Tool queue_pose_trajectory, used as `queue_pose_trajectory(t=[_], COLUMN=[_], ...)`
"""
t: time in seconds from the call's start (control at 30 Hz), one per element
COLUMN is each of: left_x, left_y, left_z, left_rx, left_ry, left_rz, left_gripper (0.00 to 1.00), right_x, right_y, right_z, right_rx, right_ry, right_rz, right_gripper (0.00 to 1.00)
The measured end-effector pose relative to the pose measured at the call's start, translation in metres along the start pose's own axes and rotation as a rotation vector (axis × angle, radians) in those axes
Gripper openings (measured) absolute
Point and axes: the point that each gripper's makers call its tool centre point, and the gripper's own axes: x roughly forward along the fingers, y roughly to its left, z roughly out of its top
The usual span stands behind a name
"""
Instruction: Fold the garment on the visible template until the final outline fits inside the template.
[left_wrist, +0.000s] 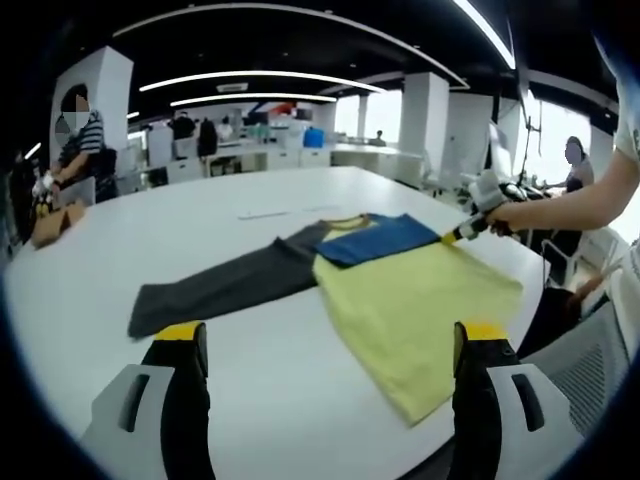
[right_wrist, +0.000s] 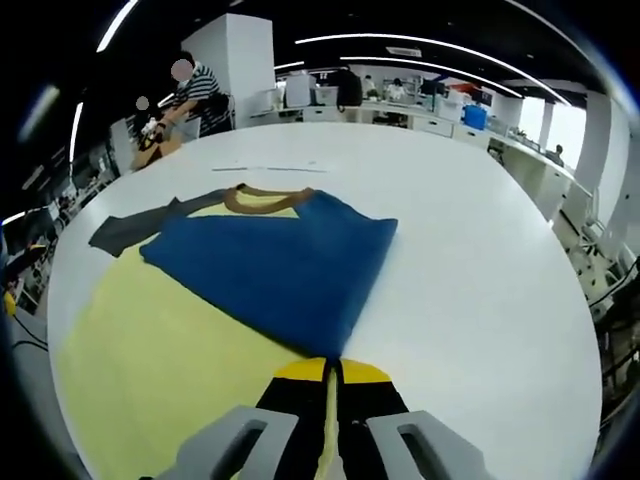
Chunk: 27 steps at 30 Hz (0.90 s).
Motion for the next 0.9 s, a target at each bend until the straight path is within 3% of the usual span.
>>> queue_pose_trajectory(t=[0.33,0.7,0.9], left_x=[-0.001,-0.001,-0.005], left_y=[0.006,0.014,0.022], left_z=[-0.001,0.002,0.001], left_rx=[-0.006,-0.010,-0.021], left_ry=[0.004,0.000,-0.003], left_rz=[0.010,0.023,0.043], left_gripper=[0.99,0.99,0.99], right_x=[-0.001,-0.007,-0.013], right_y=[-0.002,-0.002,0.004], right_z=[0.001,0.010,0.017], right_rx=[0.026,0.003,-0.007], right_ry=[-0.008,-0.088,-0.131], right_rz=[0.006,0.033,0.083], right_gripper=[0.02,0.40,0.58])
